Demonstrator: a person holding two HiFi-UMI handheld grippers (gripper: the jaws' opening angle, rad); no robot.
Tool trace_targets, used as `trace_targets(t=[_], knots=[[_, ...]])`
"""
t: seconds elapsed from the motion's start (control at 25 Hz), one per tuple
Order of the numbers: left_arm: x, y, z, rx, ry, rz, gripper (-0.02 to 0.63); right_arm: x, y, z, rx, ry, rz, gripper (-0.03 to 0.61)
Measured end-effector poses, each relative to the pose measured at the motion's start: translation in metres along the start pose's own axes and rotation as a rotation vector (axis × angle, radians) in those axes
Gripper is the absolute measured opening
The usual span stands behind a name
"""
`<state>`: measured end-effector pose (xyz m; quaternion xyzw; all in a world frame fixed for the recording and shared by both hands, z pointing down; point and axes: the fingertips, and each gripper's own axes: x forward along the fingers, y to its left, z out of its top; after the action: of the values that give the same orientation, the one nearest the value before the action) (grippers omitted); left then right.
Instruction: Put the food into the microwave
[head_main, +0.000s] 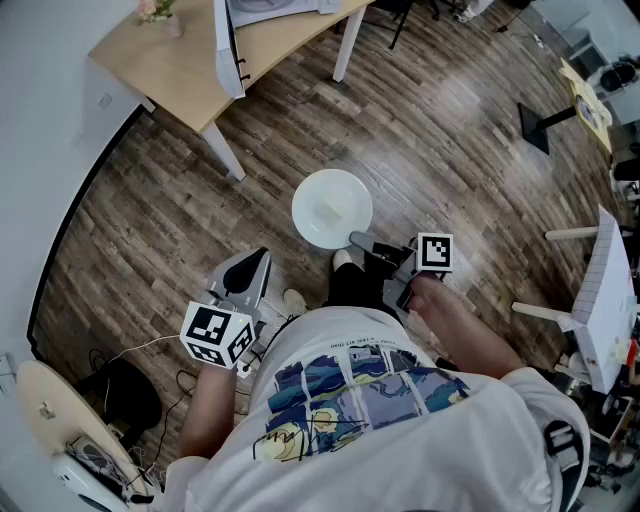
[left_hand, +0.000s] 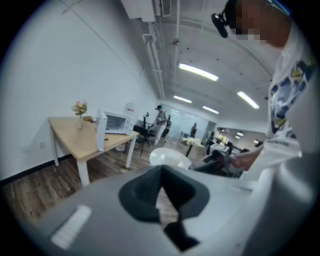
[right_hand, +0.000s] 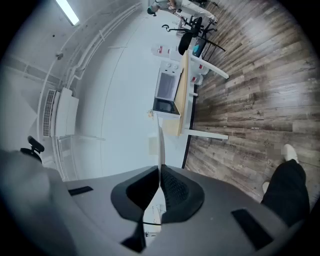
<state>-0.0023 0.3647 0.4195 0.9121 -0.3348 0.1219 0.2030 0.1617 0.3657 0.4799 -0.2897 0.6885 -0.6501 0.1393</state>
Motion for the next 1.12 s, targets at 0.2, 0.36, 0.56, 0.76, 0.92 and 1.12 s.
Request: trace_targets(t=[0.2,0.36,0.56,0.76,0.92,1.12], knots=[[0.013,0.011,0.014,0.005,-0.030,-0.011,0.008,0.010,0.002,0.012,0.006,-0.011,0.002,0.014],[0.040,0.027,0.037,0.019,-0.030,-0.018,0.008,0.033,-0.001,0.050,0.002,-0.001,0.013,0.014],[0.078,0.062,0.068,0.025,-0.004,0.012,0.008,0.066,-0.012,0.109,0.014,0.023,-0.003,0.014],[0.118,0.088,0.102,0.023,-0.031,0.035,0.008,0.091,-0.019,0.164,0.028,0.029,-0.006,0.014],[0.137,0.109,0.120,0.010,-0.043,0.024,0.008,0.117,-0.021,0.204,0.049,-0.005,0.008,0.014],[0.151,0.158,0.137,0.020,-0.028,-0.010,0.008,0.163,-0.017,0.246,0.051,-0.041,0.017,0.014]])
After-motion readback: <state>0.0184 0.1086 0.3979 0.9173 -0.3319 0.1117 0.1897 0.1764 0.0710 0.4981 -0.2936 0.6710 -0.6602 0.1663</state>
